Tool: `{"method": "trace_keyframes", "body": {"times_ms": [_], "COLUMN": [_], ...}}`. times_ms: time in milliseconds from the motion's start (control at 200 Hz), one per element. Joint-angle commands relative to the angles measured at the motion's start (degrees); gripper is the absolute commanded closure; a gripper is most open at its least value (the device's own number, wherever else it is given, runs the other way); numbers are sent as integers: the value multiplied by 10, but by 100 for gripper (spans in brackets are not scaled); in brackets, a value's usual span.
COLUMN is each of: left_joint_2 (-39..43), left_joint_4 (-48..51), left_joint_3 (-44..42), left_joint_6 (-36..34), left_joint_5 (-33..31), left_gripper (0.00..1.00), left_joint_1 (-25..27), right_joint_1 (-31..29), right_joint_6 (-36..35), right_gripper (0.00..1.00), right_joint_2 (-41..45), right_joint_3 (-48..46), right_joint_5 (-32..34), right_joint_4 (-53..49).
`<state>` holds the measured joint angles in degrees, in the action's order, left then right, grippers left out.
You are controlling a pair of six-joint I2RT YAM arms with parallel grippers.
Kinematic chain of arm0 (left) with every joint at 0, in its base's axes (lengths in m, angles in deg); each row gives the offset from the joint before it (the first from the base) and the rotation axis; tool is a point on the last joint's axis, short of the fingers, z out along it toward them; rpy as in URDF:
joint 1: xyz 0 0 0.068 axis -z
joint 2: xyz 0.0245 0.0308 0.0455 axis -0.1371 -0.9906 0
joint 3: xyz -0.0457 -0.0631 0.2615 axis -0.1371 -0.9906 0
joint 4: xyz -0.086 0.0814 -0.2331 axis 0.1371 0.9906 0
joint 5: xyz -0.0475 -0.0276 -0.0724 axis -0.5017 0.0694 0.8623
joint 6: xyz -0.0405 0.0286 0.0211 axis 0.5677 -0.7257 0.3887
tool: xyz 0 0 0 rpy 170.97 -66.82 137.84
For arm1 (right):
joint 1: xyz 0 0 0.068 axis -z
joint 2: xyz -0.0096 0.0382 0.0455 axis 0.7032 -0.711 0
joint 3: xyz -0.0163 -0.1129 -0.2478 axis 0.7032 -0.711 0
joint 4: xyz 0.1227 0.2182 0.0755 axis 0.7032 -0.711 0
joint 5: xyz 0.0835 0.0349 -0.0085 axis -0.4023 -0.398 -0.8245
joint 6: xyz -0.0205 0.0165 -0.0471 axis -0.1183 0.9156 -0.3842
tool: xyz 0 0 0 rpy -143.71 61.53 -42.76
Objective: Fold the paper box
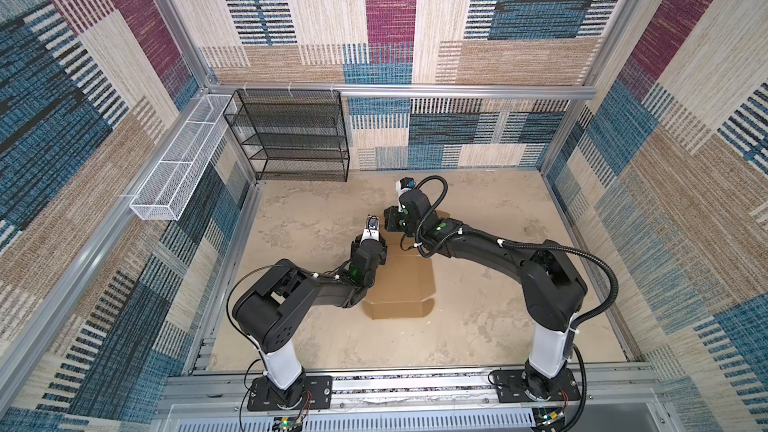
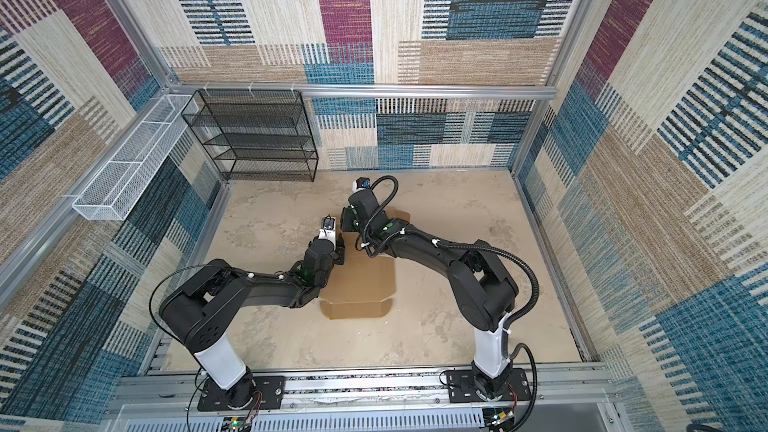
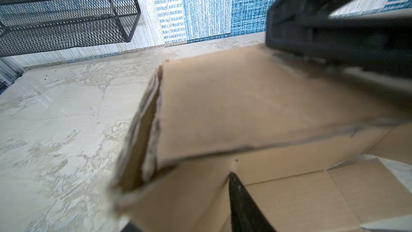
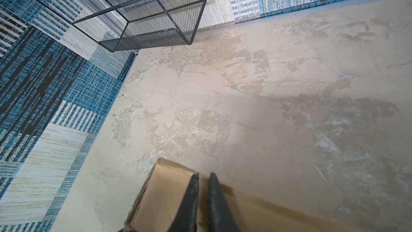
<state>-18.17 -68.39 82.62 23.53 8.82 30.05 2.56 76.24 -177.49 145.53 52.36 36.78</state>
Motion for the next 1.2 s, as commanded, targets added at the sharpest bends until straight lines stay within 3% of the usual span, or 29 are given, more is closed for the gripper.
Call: {"method": "trace_keyframes", "body": {"times_ms": [0, 120, 491, 826, 1047, 1197], "left_joint_2": [-6, -8, -7, 3, 38, 53], "left_joint_4": [-25, -14, 0, -19, -21, -31], "left_joint_3": [4, 11, 21, -3, -46, -76], "left_joint_6": [-6, -3, -5, 3, 12, 6], "left_joint_5": [7, 11, 9, -2, -15, -26], "left_gripper": [60, 64, 100, 100, 100, 100], "left_joint_1": [-1, -1, -1, -1, 3, 13], "right_joint_1": [0, -1, -1, -3, -7, -13], "right_joint_6": [6, 6, 7, 8, 6, -2], "right_gripper": [86, 86, 86, 86, 68, 62], "right_joint_2": [3, 4, 5, 13, 35, 51], "right_joint_3": [-1, -1, -3, -5, -6, -11], "right_joint_5": [-7, -7, -11, -15, -16, -17], "right_joint_4": [-22, -22, -22, -19, -19, -9]}}
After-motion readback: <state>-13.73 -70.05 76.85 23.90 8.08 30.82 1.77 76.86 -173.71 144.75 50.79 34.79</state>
